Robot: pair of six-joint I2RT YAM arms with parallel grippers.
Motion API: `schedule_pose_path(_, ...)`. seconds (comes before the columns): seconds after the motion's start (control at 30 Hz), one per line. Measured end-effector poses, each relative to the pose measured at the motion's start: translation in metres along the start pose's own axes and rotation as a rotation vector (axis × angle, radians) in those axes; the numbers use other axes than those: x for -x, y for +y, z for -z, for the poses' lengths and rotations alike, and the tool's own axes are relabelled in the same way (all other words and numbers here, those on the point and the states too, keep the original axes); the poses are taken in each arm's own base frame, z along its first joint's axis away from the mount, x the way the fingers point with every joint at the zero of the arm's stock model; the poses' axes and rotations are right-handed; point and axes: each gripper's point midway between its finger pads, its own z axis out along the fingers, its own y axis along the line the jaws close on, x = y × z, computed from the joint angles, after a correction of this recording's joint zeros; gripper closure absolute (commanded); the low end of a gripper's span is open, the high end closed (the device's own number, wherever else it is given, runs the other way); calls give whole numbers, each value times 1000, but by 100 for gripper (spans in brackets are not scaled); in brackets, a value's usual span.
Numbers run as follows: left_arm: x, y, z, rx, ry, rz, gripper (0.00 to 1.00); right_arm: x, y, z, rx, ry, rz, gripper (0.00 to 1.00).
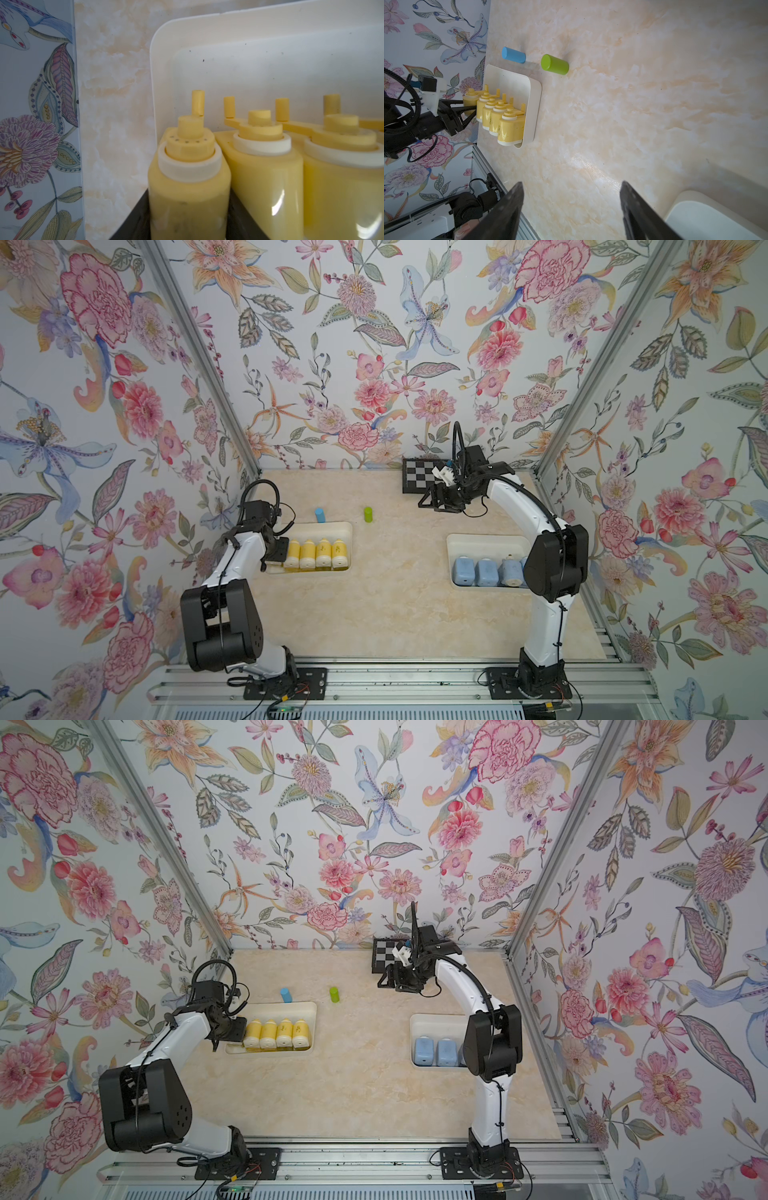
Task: Place the pencil sharpeners by color into the storage box
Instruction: Place the pencil sharpener in the storage box.
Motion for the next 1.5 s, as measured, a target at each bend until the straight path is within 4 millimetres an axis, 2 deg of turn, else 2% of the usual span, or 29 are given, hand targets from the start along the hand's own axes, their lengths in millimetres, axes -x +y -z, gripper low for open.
schedule_pose_path(0.3,-4,-2,-7,-8,28,0,60,0,0,0,0,1,-1,25)
schedule_pose_path(0.47,-5,-2,-10,-11,35,11,51,0,1,-1,1,2,1,25)
schedule_pose_path(0.77,-8,4,-12,-2,43,44,40,-1,1,-1,3,3,0,25)
schedule_pose_path(0.97,-10,12,-12,21,49,62,39,-1,3,-2,5,6,5,25)
schedule_pose_path(1.27,-10,13,-11,26,50,68,39,-2,3,-2,5,6,5,25)
schedule_pose_path(1.5,2,20,2,51,9,82,39,-2,4,-3,6,8,6,25)
